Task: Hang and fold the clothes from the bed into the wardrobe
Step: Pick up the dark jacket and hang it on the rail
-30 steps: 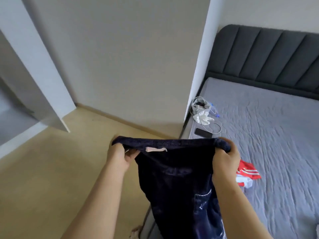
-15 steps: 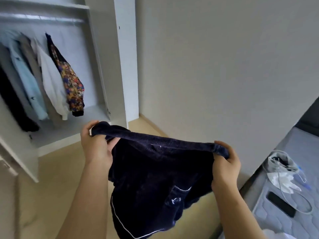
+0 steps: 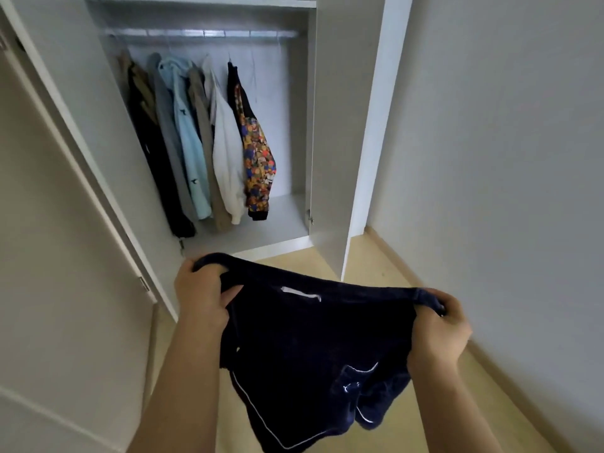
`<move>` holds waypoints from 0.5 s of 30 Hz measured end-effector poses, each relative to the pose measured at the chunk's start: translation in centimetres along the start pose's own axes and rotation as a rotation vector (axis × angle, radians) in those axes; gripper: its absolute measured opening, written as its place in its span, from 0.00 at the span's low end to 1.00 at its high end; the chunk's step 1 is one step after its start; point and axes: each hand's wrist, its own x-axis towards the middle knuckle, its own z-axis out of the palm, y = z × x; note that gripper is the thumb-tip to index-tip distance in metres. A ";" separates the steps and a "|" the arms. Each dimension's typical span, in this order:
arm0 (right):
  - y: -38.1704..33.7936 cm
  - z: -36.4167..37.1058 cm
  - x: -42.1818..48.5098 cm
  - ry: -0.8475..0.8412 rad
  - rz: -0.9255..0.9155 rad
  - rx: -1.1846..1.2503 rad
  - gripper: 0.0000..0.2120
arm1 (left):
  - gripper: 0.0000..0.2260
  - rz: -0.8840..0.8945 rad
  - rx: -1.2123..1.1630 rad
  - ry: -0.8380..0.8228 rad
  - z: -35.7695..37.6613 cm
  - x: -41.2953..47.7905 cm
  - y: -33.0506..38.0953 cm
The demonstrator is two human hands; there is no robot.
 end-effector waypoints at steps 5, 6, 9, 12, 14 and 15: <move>0.5 7.3 3.5 -0.097 0.006 -0.067 0.18 | 0.13 -0.015 -0.016 0.116 1.3 5.4 0.2; 0.7 8.6 4.4 -0.125 0.004 -0.080 0.17 | 0.12 -0.015 -0.035 0.142 1.9 6.6 0.2; 0.8 12.1 7.1 -0.203 -0.003 -0.113 0.15 | 0.11 -0.004 -0.070 0.181 3.9 9.3 0.1; 0.2 16.4 11.5 -0.293 -0.027 -0.153 0.14 | 0.12 0.033 -0.113 0.235 7.5 13.0 0.0; -0.7 19.6 14.8 -0.346 -0.039 -0.172 0.13 | 0.10 0.053 -0.145 0.269 10.5 15.6 0.4; -1.2 21.3 16.5 -0.378 -0.052 -0.176 0.12 | 0.11 0.067 -0.160 0.290 12.0 16.9 0.7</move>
